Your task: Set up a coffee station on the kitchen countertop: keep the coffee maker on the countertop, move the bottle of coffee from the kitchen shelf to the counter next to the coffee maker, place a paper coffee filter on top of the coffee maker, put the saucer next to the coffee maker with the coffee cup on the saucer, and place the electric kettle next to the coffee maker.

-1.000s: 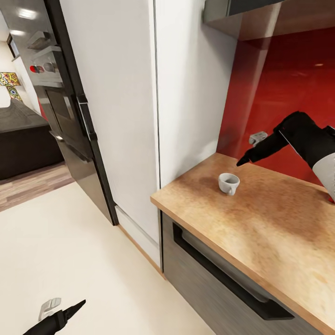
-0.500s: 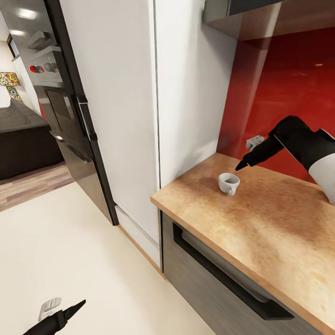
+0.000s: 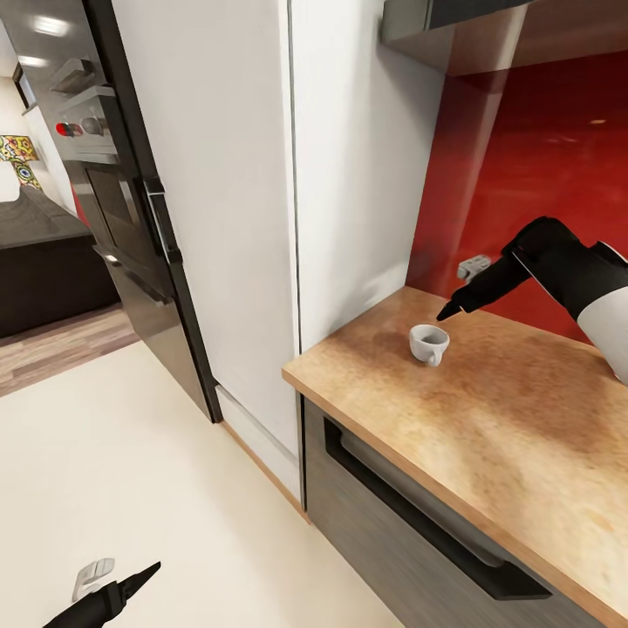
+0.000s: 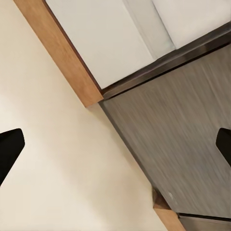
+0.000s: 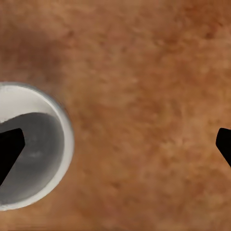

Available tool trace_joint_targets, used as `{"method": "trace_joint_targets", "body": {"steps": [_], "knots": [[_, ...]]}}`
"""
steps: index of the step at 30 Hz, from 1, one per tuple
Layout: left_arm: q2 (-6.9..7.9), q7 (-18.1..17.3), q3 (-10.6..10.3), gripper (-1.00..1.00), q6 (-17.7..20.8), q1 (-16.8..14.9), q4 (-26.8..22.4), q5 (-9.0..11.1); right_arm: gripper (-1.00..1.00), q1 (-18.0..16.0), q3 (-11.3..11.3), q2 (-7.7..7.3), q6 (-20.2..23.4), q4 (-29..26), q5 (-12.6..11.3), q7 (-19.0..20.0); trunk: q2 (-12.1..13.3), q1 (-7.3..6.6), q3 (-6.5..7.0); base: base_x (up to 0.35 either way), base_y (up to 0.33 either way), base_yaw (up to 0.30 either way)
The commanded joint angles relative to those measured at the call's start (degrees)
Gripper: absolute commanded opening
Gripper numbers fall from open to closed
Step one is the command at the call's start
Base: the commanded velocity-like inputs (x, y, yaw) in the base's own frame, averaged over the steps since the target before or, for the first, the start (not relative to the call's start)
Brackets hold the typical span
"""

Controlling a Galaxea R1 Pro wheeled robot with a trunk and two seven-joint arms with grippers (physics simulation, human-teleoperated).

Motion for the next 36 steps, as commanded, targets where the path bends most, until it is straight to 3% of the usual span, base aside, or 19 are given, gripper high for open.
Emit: {"method": "trace_joint_targets", "body": {"steps": [1, 8, 36], "knots": [[0.00, -0.1, 0.4, 1.00, -0.4, -0.1, 0.1, -0.5, 1.00, -0.1, 0.2, -0.08, 0.1, -0.1, 0.6, 1.6, 0.0, 0.00, -0.06, 0.000, 0.000, 0.000], [0.00, -0.1, 0.4, 1.00, -0.4, 0.0, 0.1, -0.5, 1.00, -0.1, 0.2, -0.05, 0.0, -0.2, 0.6, 3.4, 0.0, 0.00, -0.06, 0.000, 0.000, 0.000], [0.00, -0.2, 0.4, 1.00, -0.4, -0.1, 0.1, -0.5, 1.00, 1.5, 0.2, -0.03, -0.1, 0.2, 0.8, 2.8, 0.0, 0.00, -0.06, 0.000, 0.000, 0.000]]}}
